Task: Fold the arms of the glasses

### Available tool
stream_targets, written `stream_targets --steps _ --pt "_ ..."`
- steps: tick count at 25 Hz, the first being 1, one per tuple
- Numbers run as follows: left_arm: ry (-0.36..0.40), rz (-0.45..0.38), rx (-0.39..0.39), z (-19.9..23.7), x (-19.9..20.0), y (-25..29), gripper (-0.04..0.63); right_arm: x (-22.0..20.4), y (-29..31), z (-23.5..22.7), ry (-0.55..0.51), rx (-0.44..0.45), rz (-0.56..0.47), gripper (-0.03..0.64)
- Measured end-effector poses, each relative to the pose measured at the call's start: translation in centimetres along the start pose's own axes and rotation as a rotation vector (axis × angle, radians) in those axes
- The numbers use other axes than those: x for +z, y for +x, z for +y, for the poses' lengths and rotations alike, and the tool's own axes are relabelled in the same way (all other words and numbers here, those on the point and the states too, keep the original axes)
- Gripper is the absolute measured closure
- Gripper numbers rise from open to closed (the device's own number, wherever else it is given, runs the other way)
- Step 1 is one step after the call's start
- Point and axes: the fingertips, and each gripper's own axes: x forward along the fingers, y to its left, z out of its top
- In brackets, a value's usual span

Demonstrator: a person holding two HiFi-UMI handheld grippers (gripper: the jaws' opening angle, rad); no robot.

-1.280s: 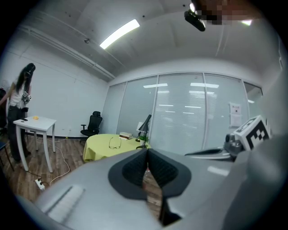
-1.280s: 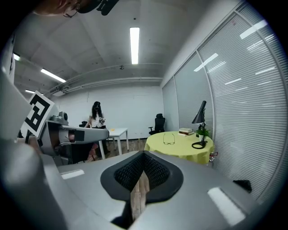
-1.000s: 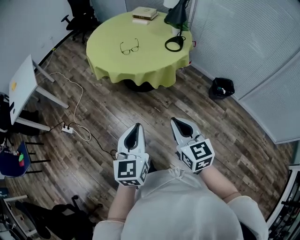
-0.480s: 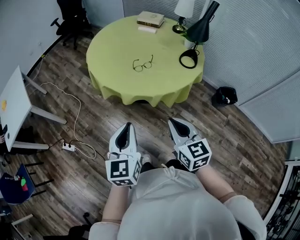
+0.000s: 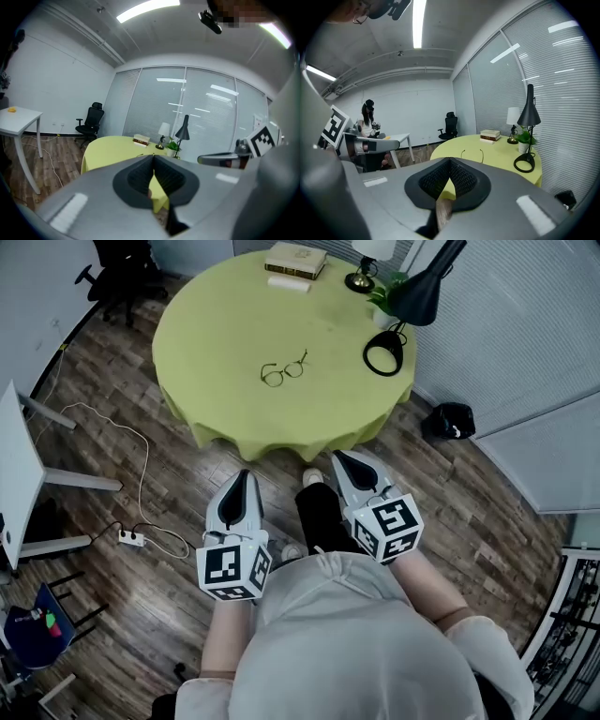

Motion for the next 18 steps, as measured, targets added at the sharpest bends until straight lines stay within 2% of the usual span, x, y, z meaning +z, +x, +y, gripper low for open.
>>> stream_targets --steps 4,9,13,18 --pt "0.011 0.009 0.034 0.6 0.8 6.9 0.589 1.6 5.5 -5.3 0.006 0.023 0.002 0.618" --pt "0.016 0.025 0.098 2.5 2.9 15.6 0.589 2.8 13.2 -10.9 0.006 0.079 0.062 0.618" --pt "-0.018 0.022 0.162 4.5 4.2 21.2 0.589 2.2 18.9 -14.9 -0.021 0.145 0.14 0.617" --pt "-0.084 0.093 0.231 6.8 2.1 28.2 0.589 0.0 25.8 -20.1 -0.062 0.204 0.258 0.617"
